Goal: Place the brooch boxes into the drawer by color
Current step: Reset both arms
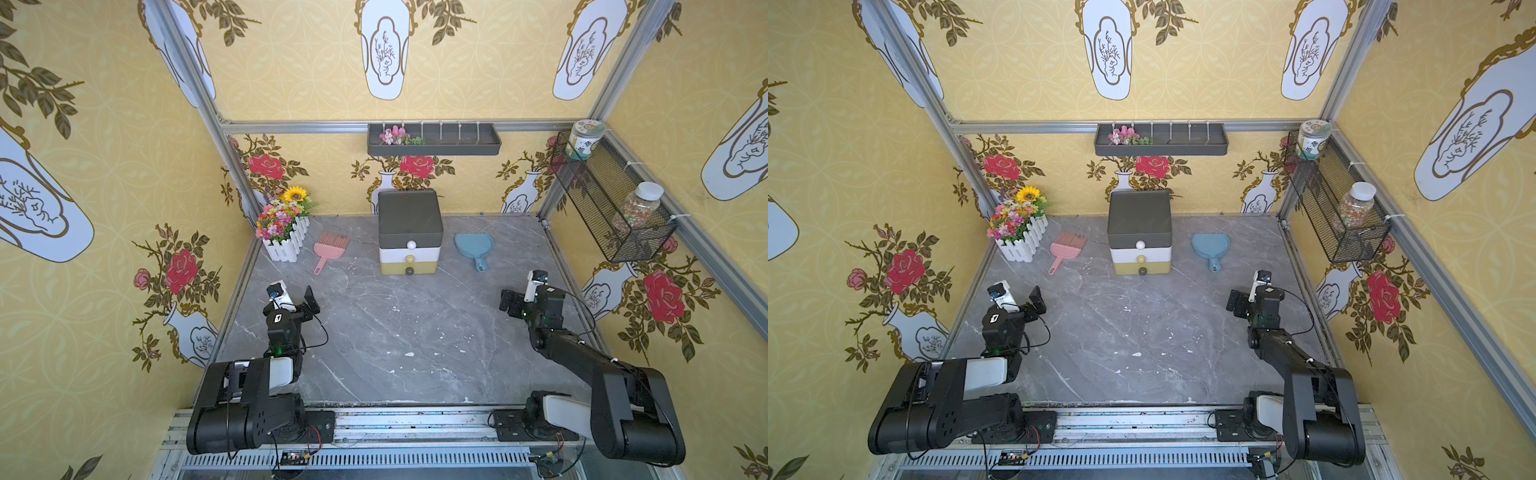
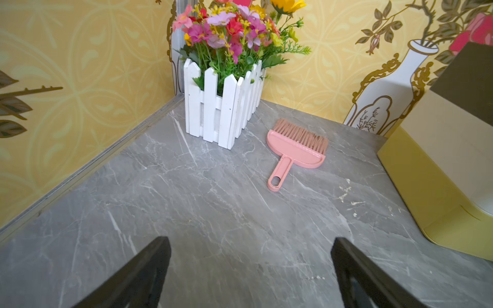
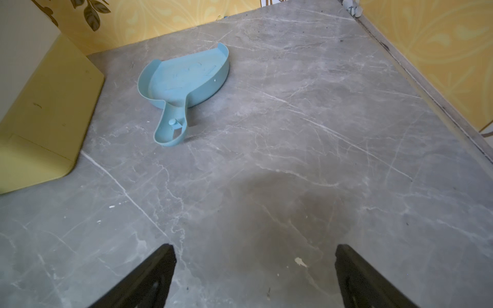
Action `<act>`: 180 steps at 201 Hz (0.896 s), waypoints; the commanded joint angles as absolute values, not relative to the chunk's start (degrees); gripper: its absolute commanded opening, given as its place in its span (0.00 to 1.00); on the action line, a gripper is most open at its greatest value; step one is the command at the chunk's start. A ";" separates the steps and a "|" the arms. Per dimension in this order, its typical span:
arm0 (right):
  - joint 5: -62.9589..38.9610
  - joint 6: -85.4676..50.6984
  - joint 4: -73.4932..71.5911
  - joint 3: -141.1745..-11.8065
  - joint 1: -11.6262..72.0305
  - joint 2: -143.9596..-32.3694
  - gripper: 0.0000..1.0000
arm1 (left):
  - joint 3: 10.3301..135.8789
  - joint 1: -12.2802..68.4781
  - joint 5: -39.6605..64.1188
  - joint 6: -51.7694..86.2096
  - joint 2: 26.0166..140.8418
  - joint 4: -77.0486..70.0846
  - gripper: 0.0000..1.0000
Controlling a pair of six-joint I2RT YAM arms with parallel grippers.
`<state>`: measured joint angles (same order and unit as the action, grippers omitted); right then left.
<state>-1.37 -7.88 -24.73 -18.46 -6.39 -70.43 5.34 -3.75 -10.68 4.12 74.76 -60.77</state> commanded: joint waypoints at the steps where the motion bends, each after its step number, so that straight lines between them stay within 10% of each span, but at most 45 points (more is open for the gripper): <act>1: 0.10 -6.04 -38.74 -16.20 -5.52 -72.58 0.97 | 4.62 -3.82 -8.63 3.65 75.38 -66.37 1.00; 180: 4.47 -1.47 -51.24 -13.73 1.06 -82.22 0.97 | 4.83 -3.72 -8.15 3.60 75.50 -66.44 1.00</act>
